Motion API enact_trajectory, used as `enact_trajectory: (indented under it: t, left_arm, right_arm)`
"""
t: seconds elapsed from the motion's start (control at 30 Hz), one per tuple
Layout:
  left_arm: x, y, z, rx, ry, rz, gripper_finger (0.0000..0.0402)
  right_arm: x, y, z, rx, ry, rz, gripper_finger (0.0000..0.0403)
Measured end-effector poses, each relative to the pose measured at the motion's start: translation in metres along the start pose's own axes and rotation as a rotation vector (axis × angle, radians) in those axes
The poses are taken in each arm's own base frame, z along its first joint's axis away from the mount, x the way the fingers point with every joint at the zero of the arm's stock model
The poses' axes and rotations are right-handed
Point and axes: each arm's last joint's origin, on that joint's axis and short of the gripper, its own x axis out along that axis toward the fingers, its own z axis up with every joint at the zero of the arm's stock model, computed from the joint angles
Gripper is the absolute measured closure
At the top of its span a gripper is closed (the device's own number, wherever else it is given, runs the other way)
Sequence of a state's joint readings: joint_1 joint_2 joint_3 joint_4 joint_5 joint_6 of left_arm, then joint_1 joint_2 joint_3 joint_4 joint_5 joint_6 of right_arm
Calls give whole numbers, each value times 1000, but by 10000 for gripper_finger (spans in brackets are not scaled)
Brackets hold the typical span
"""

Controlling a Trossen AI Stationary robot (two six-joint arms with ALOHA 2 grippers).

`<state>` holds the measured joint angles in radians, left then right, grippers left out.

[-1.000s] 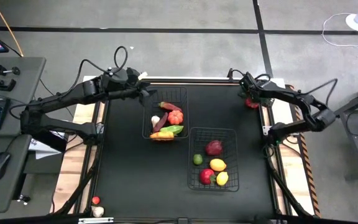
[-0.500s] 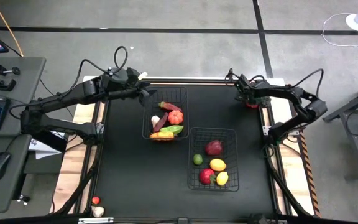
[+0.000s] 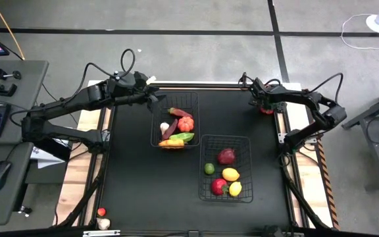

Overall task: Sort produce into baskets
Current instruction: Put the red bell pepper into the bottom black wire basket

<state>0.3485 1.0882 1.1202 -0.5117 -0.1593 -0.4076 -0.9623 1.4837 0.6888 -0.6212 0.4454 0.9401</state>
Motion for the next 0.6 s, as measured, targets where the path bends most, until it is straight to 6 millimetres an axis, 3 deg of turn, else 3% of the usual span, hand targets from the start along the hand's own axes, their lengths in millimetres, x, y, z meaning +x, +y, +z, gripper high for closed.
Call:
enact_trajectory:
  t: [0.43, 0.6]
  left_arm:
    - [0, 0, 0, 0, 0, 0, 151]
    - [0, 0, 0, 1, 1, 0, 151]
  right_arm:
    - [0, 1, 1, 29, 2, 16, 17]
    - [-1, 0, -1, 36, 16, 13, 68]
